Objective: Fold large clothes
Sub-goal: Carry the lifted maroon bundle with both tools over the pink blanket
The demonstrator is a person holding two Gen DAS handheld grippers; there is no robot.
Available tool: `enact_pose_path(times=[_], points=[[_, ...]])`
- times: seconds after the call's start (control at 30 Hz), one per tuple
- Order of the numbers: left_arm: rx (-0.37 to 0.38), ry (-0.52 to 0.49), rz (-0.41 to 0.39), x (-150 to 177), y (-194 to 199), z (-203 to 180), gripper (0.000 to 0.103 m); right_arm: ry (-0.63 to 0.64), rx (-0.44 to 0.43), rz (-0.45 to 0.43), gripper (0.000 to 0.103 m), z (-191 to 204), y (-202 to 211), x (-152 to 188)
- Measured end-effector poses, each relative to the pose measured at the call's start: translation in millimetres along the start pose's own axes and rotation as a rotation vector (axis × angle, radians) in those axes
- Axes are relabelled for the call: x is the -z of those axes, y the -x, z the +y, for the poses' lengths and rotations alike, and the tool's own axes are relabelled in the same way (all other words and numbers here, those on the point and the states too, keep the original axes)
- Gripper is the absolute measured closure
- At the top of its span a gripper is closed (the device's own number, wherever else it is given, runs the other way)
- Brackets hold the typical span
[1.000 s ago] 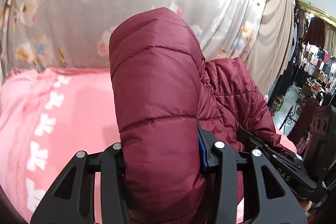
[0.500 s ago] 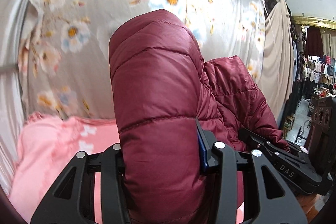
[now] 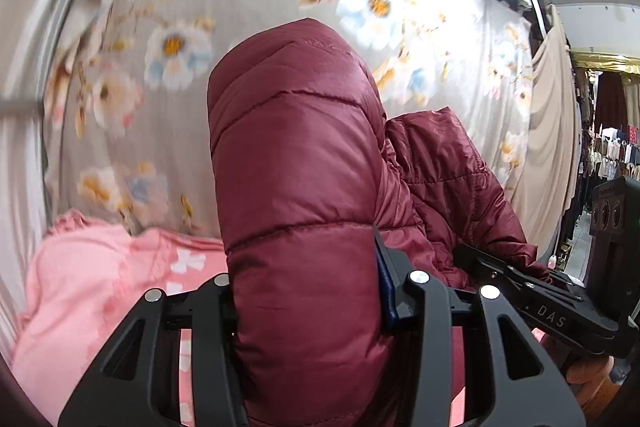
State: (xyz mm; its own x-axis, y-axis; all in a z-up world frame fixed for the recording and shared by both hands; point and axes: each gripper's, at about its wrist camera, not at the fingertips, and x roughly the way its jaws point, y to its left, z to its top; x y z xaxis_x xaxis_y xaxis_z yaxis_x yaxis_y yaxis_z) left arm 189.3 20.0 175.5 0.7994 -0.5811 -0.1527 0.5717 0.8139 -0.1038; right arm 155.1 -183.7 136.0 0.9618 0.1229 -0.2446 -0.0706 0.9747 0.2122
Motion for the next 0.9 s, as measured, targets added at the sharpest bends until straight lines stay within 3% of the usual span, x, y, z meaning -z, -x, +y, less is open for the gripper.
enact_pose_path(times=[0.37, 0.6, 0.9], points=[[-0.005, 0.108, 0.162, 88.6, -103.3, 59.7, 0.061, -0.077, 0.028, 0.175, 0.086, -47.3, -107.2, 80.3], [-0.001, 0.146, 0.292, 150.2, -152.3, 75.3, 0.061, -0.126, 0.049, 0.271, 0.086, -72.9, -139.2, 128.7], [-0.01, 0.168, 0.372, 196.0, -175.6, 79.3, 0.06, -0.195, 0.047, 0.336, 0.085, -95.2, -156.6, 163.6]])
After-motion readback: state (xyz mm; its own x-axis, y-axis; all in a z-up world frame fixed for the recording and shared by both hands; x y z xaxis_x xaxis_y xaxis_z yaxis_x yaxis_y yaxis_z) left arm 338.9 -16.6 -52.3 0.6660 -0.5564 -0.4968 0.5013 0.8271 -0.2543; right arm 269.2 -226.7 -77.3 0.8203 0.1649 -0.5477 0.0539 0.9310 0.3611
